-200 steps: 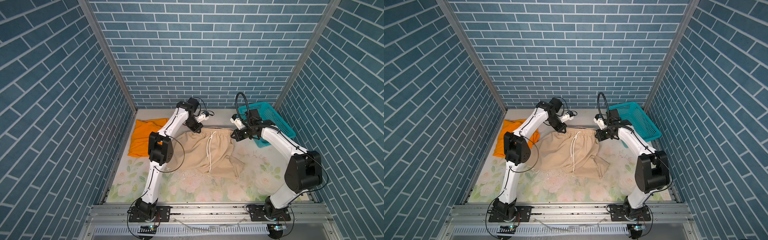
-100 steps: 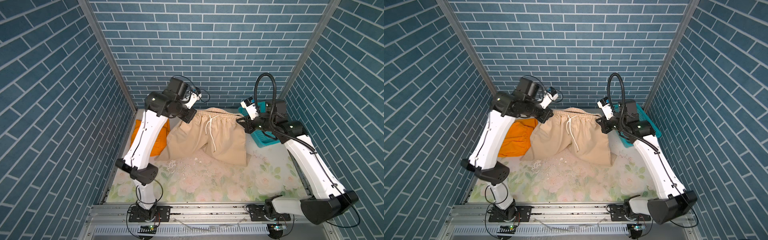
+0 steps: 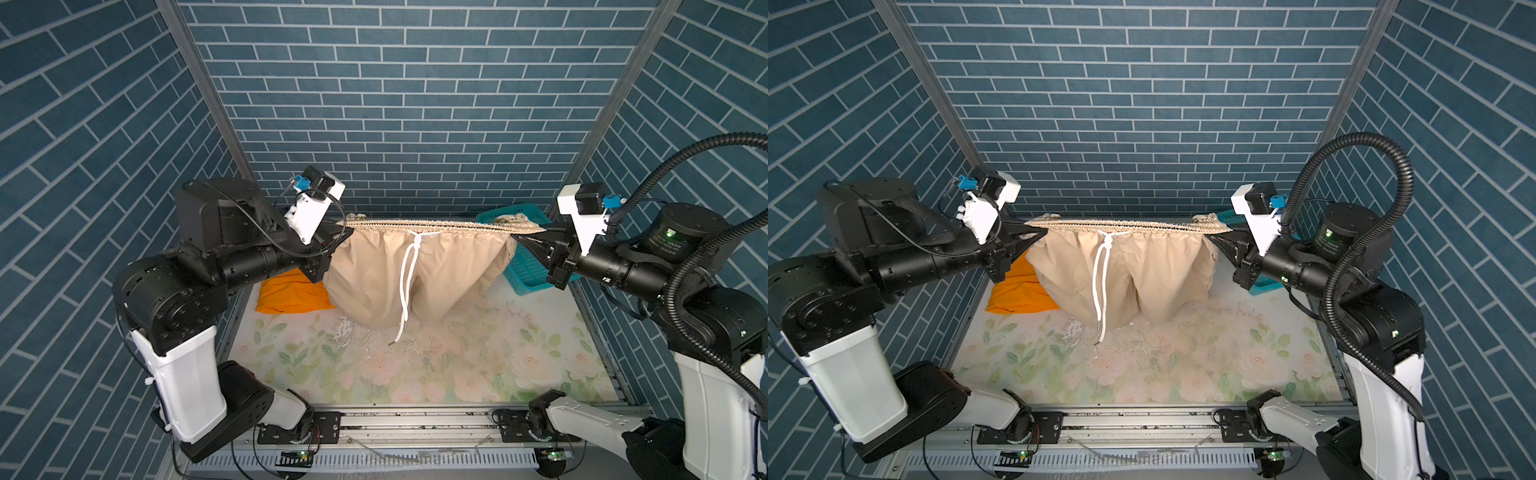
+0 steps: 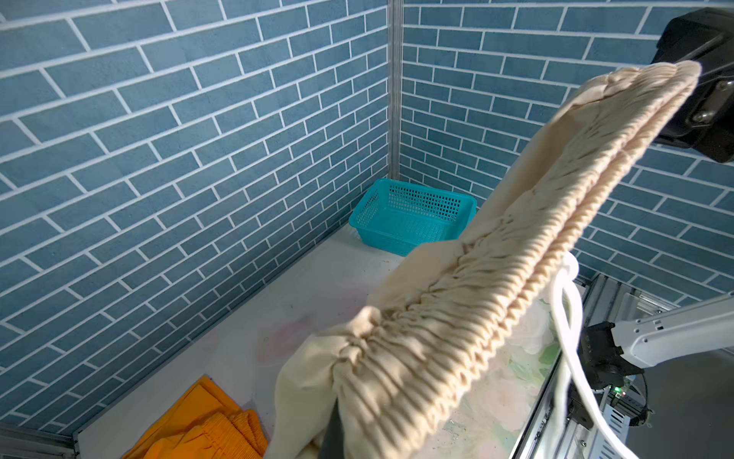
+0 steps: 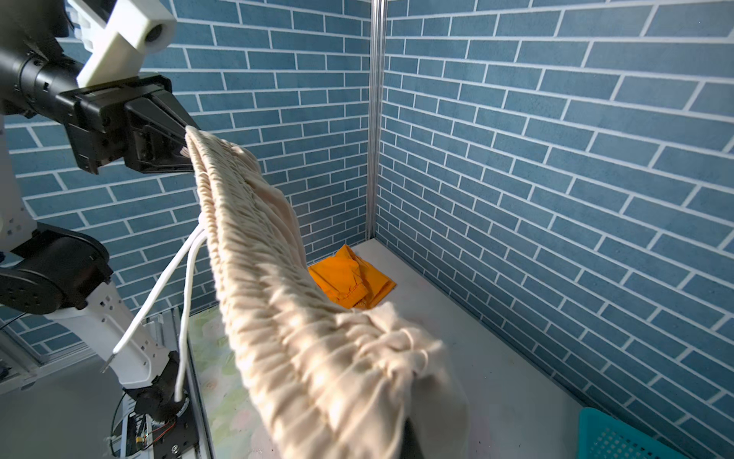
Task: Fold and stack the shorts
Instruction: 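Lift the beige shorts by the waistband with both grippers and shake them out, then lower the beige shorts flat onto the table with both grippers and release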
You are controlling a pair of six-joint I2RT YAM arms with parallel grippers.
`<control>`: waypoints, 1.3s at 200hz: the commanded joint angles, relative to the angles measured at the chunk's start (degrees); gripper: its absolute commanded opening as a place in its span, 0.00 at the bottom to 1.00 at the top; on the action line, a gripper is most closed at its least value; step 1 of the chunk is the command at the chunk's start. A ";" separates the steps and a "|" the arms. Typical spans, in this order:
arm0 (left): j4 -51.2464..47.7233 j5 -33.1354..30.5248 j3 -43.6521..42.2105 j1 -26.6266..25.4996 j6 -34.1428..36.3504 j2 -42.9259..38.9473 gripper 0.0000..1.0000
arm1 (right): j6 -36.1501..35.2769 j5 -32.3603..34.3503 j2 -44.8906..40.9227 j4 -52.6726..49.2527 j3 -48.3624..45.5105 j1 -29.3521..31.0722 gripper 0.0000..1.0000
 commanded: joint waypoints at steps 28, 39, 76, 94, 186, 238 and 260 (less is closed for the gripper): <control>-4.42 -11.20 -2.90 0.68 -2.26 1.22 0.00 | 2.31 7.85 1.51 -5.25 -0.39 -0.57 0.00; -4.24 -14.87 -4.99 1.27 -2.62 3.16 0.00 | 2.23 10.82 2.24 -4.39 -3.26 -0.57 0.00; -1.67 -15.54 -7.78 10.12 -3.74 14.42 0.00 | -1.21 22.33 9.83 3.76 -12.93 -2.59 0.00; 2.30 -15.29 -9.50 13.86 -4.38 20.95 0.00 | -1.50 19.55 17.48 8.66 -14.74 -6.71 0.00; 20.78 -17.69 -1.52 19.98 -8.88 55.06 0.00 | 0.47 12.18 64.12 28.35 3.01 -9.88 0.00; 23.76 -12.89 -2.31 23.50 -11.94 57.39 1.00 | 4.71 5.04 79.47 25.69 23.94 -9.45 0.33; 21.09 -8.85 -3.10 23.50 -12.94 53.09 1.00 | 6.13 4.66 77.64 23.85 25.44 -9.29 0.56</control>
